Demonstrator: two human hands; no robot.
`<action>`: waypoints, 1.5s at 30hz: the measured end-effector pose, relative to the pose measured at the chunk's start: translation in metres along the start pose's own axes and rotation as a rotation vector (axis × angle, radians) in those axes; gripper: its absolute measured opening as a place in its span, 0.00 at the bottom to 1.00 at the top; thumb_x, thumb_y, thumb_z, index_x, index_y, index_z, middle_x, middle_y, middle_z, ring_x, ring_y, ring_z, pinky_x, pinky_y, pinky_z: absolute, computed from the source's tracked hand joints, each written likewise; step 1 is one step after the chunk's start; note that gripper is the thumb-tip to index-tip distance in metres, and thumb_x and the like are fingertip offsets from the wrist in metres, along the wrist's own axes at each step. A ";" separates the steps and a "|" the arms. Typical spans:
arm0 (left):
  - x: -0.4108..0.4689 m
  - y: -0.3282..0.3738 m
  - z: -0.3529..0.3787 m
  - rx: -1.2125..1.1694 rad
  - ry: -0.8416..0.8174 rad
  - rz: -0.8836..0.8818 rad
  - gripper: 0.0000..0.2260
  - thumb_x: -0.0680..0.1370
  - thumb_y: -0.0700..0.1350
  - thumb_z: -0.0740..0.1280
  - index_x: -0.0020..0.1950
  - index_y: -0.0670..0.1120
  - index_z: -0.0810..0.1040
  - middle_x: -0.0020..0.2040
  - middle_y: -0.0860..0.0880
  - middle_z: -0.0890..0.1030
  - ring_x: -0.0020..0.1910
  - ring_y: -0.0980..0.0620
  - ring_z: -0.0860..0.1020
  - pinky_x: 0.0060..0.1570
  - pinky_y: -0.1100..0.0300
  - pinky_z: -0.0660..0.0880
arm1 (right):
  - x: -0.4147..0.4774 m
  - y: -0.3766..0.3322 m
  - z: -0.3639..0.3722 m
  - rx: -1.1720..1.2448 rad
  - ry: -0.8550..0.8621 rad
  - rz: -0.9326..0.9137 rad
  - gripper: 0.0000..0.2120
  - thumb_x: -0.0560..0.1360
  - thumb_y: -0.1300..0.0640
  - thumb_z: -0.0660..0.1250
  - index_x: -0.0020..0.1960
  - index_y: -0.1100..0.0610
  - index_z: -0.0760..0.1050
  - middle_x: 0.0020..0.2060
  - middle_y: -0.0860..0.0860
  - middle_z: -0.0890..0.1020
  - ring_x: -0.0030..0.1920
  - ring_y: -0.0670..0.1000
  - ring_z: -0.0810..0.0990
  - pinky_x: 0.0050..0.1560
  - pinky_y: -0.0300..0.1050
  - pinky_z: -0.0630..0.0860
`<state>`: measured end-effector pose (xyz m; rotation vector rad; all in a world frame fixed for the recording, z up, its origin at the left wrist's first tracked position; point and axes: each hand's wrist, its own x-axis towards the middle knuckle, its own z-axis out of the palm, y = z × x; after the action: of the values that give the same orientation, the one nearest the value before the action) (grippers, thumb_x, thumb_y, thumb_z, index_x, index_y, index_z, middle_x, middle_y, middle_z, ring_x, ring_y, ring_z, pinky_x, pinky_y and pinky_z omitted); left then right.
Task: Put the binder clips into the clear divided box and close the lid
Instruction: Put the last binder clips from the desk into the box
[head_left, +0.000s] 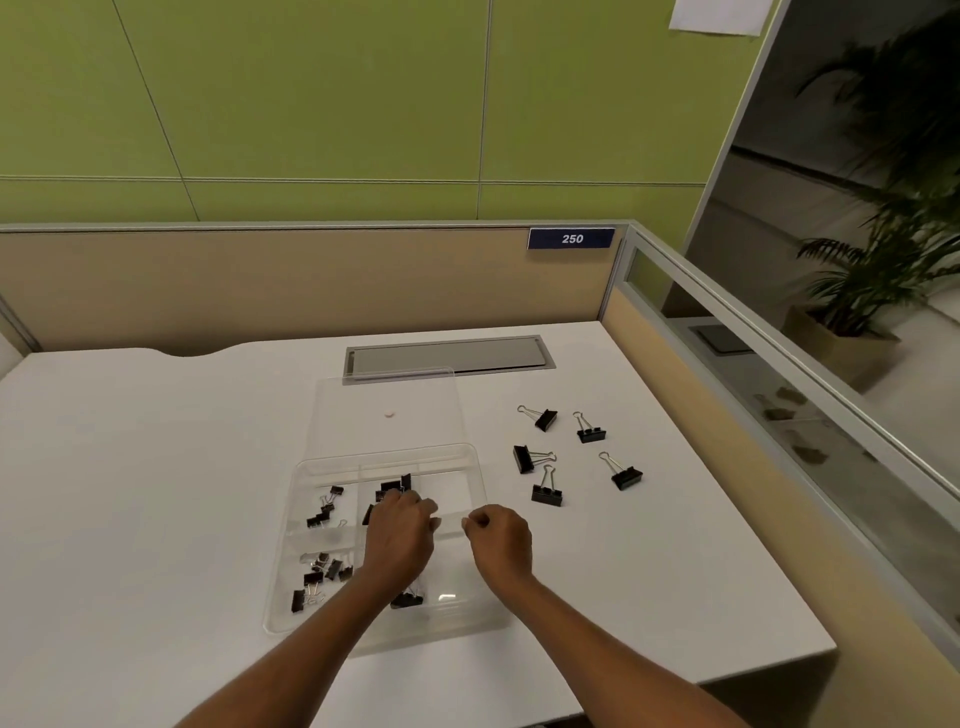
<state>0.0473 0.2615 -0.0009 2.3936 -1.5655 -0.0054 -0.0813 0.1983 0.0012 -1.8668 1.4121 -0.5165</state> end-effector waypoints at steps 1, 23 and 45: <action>0.004 0.006 0.002 0.001 0.002 0.015 0.05 0.68 0.43 0.76 0.42 0.46 0.83 0.37 0.47 0.82 0.38 0.44 0.77 0.32 0.55 0.72 | 0.004 0.004 -0.005 0.008 0.007 0.003 0.07 0.74 0.55 0.69 0.45 0.58 0.82 0.42 0.52 0.85 0.43 0.50 0.82 0.44 0.41 0.78; 0.106 0.114 0.039 -0.007 -0.166 0.180 0.17 0.77 0.56 0.62 0.59 0.48 0.77 0.53 0.46 0.80 0.54 0.44 0.75 0.49 0.53 0.68 | 0.106 0.082 -0.111 0.058 0.154 0.259 0.08 0.74 0.59 0.63 0.41 0.57 0.81 0.42 0.54 0.85 0.43 0.55 0.81 0.42 0.44 0.77; 0.138 0.155 0.092 0.116 -0.400 0.013 0.27 0.72 0.65 0.62 0.54 0.42 0.73 0.54 0.44 0.75 0.52 0.44 0.75 0.46 0.54 0.67 | 0.183 0.136 -0.141 -0.312 0.132 0.364 0.19 0.74 0.50 0.70 0.59 0.59 0.74 0.56 0.57 0.74 0.59 0.57 0.75 0.49 0.50 0.76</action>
<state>-0.0494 0.0584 -0.0324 2.5899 -1.7912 -0.4259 -0.2088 -0.0361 -0.0275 -1.7704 1.9620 -0.2509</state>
